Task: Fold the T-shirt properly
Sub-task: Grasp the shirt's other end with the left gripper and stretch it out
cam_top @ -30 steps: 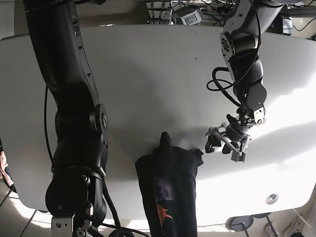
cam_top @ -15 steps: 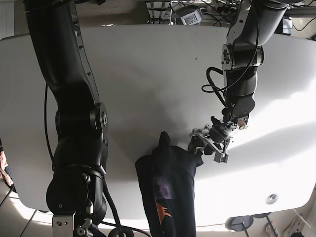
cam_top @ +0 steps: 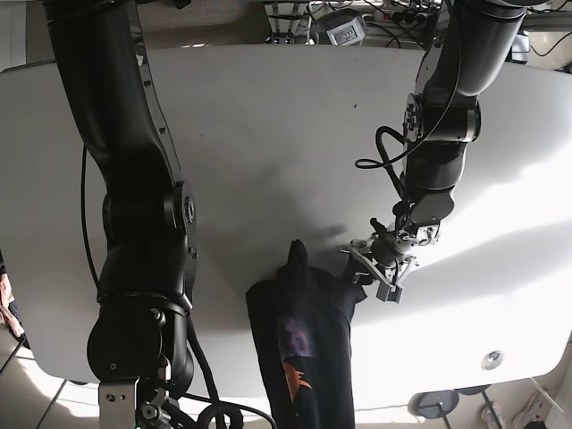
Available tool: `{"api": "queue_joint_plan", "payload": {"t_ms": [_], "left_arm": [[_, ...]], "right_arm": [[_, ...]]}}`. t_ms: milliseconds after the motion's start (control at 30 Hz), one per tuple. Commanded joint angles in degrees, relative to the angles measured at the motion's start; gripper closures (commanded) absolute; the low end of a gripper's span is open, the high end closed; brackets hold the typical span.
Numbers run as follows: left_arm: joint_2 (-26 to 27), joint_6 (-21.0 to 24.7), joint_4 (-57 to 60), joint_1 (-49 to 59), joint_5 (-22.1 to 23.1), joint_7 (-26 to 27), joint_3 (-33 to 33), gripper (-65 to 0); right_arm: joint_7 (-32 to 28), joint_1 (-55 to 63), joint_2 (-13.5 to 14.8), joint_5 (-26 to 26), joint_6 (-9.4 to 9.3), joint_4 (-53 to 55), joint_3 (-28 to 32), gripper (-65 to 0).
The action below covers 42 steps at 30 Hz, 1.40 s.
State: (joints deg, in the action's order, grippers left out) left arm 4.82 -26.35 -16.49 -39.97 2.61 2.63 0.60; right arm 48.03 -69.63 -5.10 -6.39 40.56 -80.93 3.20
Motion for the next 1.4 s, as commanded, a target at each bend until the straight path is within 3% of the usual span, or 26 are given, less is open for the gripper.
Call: {"api": "queue_joint_plan", "payload": {"t_ms": [33,167,300,400,533,667,967,1100,1267,1400], "left_arm": [[0.1,-0.2,-0.6,-1.6,0.0,-0.3,0.1,-5.6],[0.4,-0.6,-0.6,-1.2,0.0,-0.3,0.1,-0.3],[0.6,-0.7,-0.8,-0.2,0.3,-0.4,-0.1,0.0],[3.1,-0.7,-10.3,4.6,0.3,-0.8,-0.2,0.0],[4.8,-1.3,-28.1,12.6,0.4,-8.7,-0.9,0.0],[5.6,-7.5,-47.6,21.7,0.3,-18.3,-10.0,0.0],[5.8,-11.8,-69.7,30.3,0.3,-27.3,-24.3,0.0],[6.0,-12.8,-74.8,29.6,0.2,-30.5,-28.9,0.0],[11.4,-12.8,-74.7,20.0,0.2,-36.6,-31.2,0.0],[17.2,-13.5,-65.5,7.4,0.2,-40.9,-31.6,0.0]], "right_arm": [[-2.2,-2.9,-0.2,-0.9,-0.56,-0.6,-0.3,-1.9],[-2.2,-2.9,-0.2,-0.9,-0.56,-0.5,-0.3,-1.9],[-2.2,-2.9,0.0,-0.9,-0.56,-0.5,-0.3,-1.9],[-2.2,-2.1,0.8,-0.5,-0.56,-0.8,-0.3,-1.9],[-2.0,-1.5,1.9,-0.9,-0.56,-1.0,-0.3,-1.9],[-1.9,0.6,2.0,-0.5,-0.56,-3.3,-0.3,-1.9],[-2.0,2.8,3.7,-0.5,-0.56,-4.0,-0.4,-1.9],[-1.8,3.8,4.6,-0.5,-0.56,-3.6,-4.7,-1.9],[-4.0,5.2,7.6,-0.4,-0.56,0.8,-6.3,-1.9],[-10.6,4.5,10.3,-0.7,-3.68,8.6,-6.2,-1.9]]}}
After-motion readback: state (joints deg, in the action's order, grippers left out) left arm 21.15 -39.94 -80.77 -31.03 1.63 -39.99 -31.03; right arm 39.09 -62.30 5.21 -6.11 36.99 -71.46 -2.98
